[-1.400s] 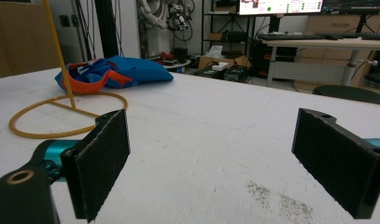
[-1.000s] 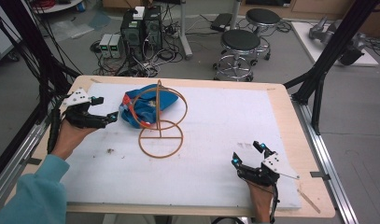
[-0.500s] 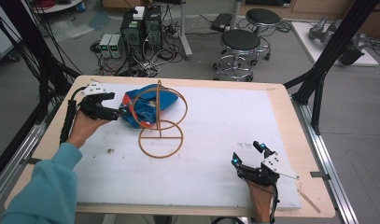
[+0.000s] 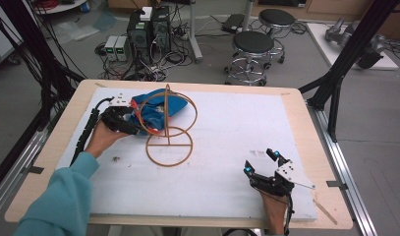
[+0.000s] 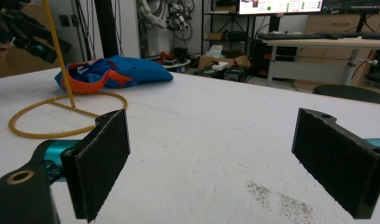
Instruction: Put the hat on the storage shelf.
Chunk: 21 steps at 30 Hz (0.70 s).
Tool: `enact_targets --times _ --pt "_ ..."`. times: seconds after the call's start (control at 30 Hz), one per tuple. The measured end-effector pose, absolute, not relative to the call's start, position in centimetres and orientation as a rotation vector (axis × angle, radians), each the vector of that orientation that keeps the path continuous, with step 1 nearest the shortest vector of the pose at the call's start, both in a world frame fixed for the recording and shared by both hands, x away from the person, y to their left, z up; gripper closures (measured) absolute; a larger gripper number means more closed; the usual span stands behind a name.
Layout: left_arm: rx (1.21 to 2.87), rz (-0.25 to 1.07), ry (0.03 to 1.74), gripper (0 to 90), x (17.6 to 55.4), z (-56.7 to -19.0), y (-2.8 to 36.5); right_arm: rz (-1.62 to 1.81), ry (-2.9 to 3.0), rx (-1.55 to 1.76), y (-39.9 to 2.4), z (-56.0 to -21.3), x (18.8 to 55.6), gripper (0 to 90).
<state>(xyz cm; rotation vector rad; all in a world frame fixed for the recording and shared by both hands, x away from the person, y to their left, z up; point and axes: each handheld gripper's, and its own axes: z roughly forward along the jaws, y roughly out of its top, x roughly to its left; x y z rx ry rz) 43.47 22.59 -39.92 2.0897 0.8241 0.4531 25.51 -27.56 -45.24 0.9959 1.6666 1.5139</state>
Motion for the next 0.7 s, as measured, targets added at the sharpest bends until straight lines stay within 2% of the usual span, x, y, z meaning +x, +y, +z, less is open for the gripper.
enact_targets --times 0.47,0.7 --pt "2.166 0.361 0.885 9.2 43.9 -42.2 21.1 1.517 1.668 0.998 -27.6 -45.2 25.5 10.3" --pt "2.143 0.318 0.908 23.2 44.1 -42.6 21.1 1.522 1.666 1.004 -27.6 -45.2 25.5 10.3"
